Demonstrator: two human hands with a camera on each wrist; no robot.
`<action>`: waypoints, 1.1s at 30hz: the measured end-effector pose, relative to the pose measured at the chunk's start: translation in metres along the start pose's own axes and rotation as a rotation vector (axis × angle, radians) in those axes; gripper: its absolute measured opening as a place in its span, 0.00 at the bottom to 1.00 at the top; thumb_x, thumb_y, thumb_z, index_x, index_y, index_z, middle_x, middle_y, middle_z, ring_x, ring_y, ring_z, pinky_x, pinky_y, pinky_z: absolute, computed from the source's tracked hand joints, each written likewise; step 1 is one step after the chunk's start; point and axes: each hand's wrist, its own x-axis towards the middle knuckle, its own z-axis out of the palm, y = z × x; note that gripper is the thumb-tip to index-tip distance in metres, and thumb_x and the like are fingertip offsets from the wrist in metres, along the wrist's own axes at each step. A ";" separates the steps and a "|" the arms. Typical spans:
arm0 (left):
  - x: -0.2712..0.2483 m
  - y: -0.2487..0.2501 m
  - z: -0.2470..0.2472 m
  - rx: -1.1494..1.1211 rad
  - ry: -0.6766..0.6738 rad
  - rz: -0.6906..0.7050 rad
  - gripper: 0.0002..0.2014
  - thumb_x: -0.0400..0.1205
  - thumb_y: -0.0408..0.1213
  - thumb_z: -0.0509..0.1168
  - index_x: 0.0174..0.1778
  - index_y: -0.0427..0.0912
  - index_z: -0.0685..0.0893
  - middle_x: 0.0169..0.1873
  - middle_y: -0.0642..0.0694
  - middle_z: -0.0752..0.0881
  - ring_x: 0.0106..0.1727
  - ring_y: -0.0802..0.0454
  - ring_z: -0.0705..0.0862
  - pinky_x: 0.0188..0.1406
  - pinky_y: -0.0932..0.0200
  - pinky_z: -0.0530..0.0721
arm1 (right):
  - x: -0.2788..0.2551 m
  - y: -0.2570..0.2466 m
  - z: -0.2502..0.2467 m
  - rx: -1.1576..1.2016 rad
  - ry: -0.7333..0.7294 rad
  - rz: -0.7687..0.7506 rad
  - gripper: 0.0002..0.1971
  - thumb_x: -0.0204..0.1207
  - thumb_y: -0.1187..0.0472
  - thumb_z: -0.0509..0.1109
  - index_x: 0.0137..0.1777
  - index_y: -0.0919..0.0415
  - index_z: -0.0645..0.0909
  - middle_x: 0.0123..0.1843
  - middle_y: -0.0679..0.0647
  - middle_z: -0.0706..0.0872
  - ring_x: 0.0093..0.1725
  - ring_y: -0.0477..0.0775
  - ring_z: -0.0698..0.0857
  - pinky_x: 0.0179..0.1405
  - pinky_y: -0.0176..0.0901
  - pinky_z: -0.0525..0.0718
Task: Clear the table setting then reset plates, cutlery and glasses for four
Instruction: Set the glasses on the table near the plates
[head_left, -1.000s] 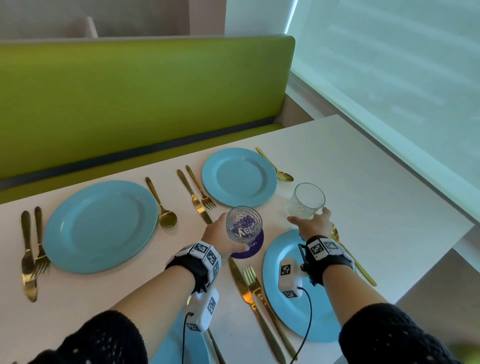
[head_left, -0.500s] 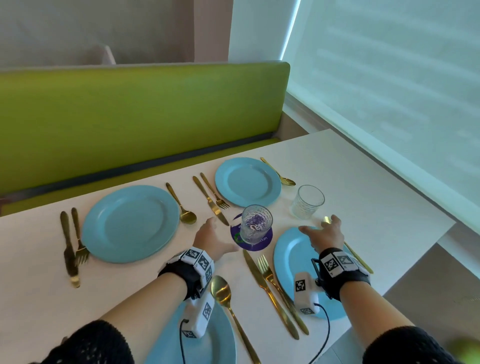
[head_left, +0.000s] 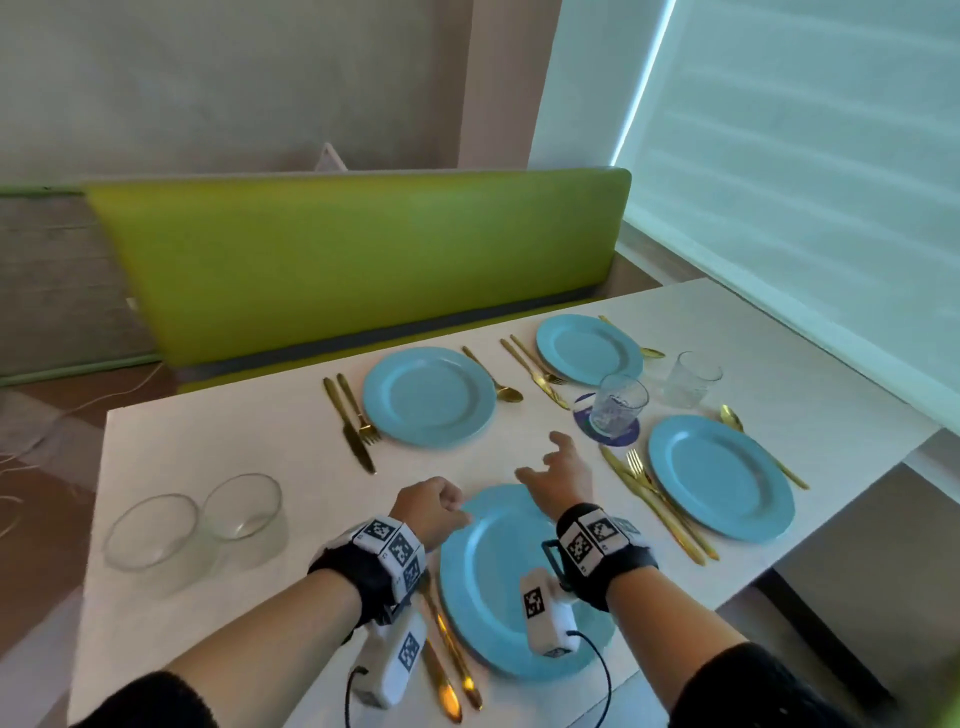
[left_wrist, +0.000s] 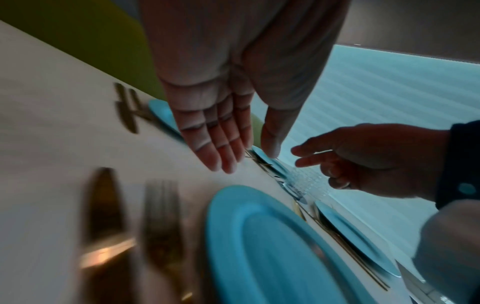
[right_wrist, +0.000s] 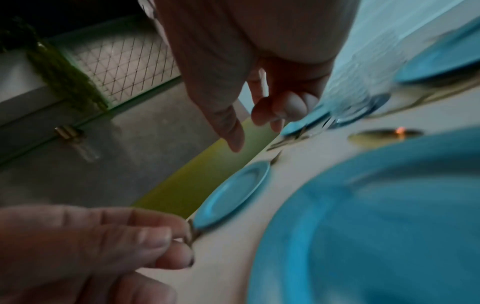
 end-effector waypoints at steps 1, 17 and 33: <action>-0.008 -0.016 -0.007 0.006 0.007 -0.036 0.08 0.75 0.37 0.70 0.35 0.50 0.76 0.37 0.55 0.79 0.46 0.53 0.79 0.45 0.64 0.75 | -0.011 -0.008 0.019 -0.010 -0.057 -0.004 0.35 0.73 0.58 0.73 0.78 0.59 0.63 0.68 0.60 0.82 0.69 0.58 0.79 0.70 0.45 0.75; -0.084 -0.228 -0.134 -0.120 0.387 -0.563 0.37 0.66 0.55 0.75 0.65 0.33 0.78 0.63 0.39 0.83 0.65 0.40 0.82 0.58 0.57 0.79 | -0.091 -0.100 0.208 -0.136 -0.473 -0.194 0.45 0.64 0.55 0.82 0.78 0.54 0.62 0.74 0.56 0.74 0.65 0.55 0.79 0.67 0.47 0.78; -0.054 -0.227 -0.128 -0.449 0.534 -0.310 0.50 0.62 0.39 0.83 0.78 0.44 0.64 0.75 0.44 0.73 0.74 0.44 0.74 0.73 0.50 0.72 | -0.092 -0.102 0.243 0.001 -0.320 -0.266 0.44 0.62 0.55 0.82 0.76 0.55 0.63 0.70 0.54 0.79 0.69 0.55 0.77 0.65 0.40 0.76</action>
